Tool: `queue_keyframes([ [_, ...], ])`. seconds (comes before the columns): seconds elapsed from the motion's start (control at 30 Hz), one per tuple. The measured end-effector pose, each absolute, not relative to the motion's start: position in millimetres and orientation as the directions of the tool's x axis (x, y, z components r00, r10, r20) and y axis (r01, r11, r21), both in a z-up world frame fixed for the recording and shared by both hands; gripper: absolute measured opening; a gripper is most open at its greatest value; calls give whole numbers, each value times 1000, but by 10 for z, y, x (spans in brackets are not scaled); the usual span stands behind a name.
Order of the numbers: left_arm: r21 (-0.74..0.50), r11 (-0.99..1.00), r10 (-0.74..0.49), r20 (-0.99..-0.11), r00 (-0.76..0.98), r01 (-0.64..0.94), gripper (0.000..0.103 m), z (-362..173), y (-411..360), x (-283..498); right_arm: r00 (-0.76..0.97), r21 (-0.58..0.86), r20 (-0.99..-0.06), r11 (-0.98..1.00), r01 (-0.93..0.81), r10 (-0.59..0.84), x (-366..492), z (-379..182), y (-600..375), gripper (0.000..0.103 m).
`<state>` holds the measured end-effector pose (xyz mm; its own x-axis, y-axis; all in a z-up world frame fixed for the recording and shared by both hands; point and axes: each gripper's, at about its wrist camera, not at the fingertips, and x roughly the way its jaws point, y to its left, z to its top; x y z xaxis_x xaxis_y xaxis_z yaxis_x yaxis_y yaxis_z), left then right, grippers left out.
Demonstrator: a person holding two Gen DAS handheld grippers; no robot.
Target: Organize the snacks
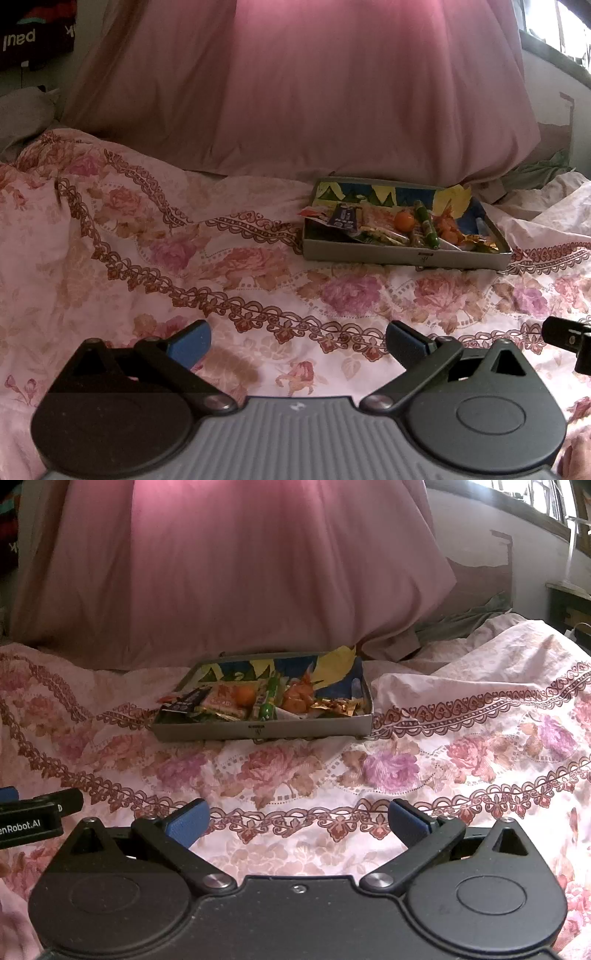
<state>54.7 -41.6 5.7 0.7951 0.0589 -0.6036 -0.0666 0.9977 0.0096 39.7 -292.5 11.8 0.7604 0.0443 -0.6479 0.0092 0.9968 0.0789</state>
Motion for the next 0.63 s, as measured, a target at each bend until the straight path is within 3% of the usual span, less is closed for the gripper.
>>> queue_keyframes([
  [0.63,6,998,49,-601,798,-57,103,62,-388,534,759,77,-650,997,10,43,392,105,-2917,102],
])
